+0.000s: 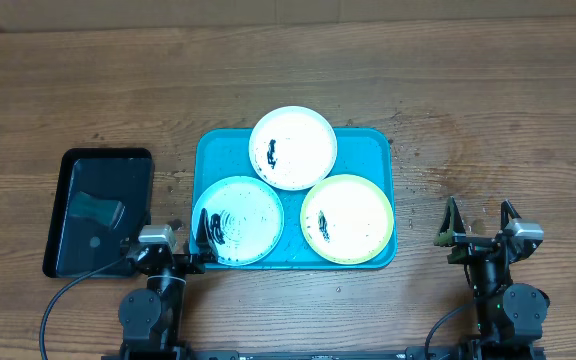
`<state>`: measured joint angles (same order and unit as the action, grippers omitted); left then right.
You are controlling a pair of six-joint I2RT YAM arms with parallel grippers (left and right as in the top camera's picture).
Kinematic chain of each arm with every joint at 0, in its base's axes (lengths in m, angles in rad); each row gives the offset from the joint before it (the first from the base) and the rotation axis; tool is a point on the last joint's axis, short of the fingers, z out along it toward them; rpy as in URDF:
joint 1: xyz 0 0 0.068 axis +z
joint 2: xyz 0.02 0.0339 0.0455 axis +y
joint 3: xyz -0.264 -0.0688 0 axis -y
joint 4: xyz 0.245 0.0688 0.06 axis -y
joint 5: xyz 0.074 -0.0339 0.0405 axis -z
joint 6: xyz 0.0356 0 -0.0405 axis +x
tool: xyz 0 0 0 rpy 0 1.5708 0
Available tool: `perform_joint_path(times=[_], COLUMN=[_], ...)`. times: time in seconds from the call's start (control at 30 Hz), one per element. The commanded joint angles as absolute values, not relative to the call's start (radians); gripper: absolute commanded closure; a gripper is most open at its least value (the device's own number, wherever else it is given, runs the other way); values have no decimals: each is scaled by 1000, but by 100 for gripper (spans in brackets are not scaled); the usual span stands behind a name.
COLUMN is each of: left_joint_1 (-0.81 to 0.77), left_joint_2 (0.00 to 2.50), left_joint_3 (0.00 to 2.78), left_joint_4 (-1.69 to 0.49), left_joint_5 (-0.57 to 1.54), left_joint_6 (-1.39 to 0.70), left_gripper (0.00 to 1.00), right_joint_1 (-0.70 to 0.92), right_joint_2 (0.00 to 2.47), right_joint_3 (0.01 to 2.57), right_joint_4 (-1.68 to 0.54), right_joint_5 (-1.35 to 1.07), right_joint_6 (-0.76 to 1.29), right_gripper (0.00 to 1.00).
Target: Clean dirty plates on tray and stack at the side
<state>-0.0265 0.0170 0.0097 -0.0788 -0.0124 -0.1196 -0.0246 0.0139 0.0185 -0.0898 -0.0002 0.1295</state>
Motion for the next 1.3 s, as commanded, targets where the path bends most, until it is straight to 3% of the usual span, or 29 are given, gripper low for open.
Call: perform_joint_path(times=[0.0, 0.33, 0.43, 0.6, 0.73, 0.87, 1.03, 1.1, 1.17, 1.27], left_joint_1=[-33, -33, -33, -33, -33, -33, -33, -33, -33, -33], left_joint_2=[4, 4, 4, 4, 5, 51, 303, 435, 563, 731], left_joint_3=[5, 5, 5, 5, 42, 225, 601, 744, 861, 953], left_joint_4=[-77, -36, 19, 265, 450, 263, -213, -358, -451, -496], left_joint_5=[-23, -23, 151, 199, 135, 16, -445, -535, -514, -309], left_joint_6=[-104, -117, -275, -318, -213, -40, -22, -21, -22, -22], left_gripper=[0, 0, 0, 0, 0, 0, 0, 0, 0, 0], right_joint_1=[-26, -25, -26, -25, -26, -26, -26, -25, -25, -25], right_joint_2=[3, 3, 3, 3, 3, 3, 3, 3, 3, 3], right_joint_3=[8, 8, 8, 8, 8, 8, 8, 8, 8, 8], right_joint_4=[-84, -84, -84, -84, -84, -84, -84, -84, -84, -84], right_joint_5=[2, 2, 2, 2, 2, 2, 2, 2, 2, 2], right_joint_6=[123, 123, 123, 123, 123, 123, 123, 123, 123, 123], right_gripper=[0, 0, 0, 0, 0, 0, 0, 0, 0, 0])
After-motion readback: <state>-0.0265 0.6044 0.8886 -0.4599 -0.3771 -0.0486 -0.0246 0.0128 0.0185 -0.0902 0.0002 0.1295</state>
